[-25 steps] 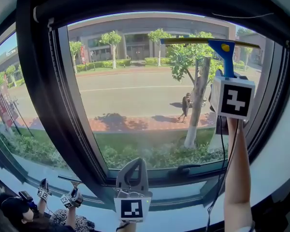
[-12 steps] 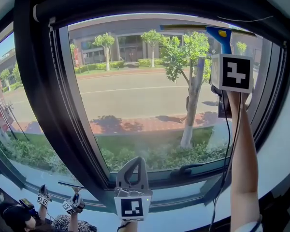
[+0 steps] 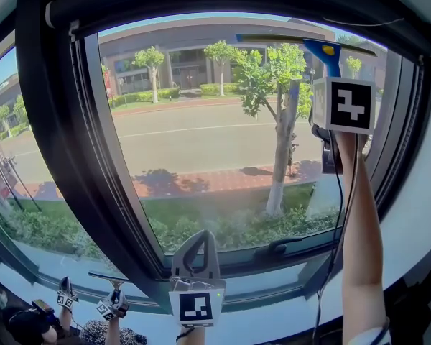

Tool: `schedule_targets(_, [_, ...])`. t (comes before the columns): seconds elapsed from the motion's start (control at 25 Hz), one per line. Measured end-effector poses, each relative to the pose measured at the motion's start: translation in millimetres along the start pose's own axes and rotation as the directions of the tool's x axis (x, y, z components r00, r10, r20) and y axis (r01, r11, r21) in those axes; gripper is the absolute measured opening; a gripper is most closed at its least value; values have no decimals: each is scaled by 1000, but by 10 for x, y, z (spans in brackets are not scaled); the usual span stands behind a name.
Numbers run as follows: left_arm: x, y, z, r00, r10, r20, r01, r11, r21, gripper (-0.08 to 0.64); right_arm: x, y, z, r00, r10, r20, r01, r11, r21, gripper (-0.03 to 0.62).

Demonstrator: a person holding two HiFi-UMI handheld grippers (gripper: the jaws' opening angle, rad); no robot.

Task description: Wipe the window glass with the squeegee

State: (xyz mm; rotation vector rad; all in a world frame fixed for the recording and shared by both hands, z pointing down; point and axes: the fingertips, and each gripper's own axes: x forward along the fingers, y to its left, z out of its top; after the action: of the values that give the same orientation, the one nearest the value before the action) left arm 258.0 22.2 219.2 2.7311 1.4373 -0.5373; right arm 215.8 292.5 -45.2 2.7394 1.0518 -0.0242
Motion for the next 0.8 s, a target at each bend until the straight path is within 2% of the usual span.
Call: schedule_targets(0.8, [-29,-82,-118,998,-47,-31,46,998,-40,-8,-83,132,-525,997,2,-78,-4,999,-33,69])
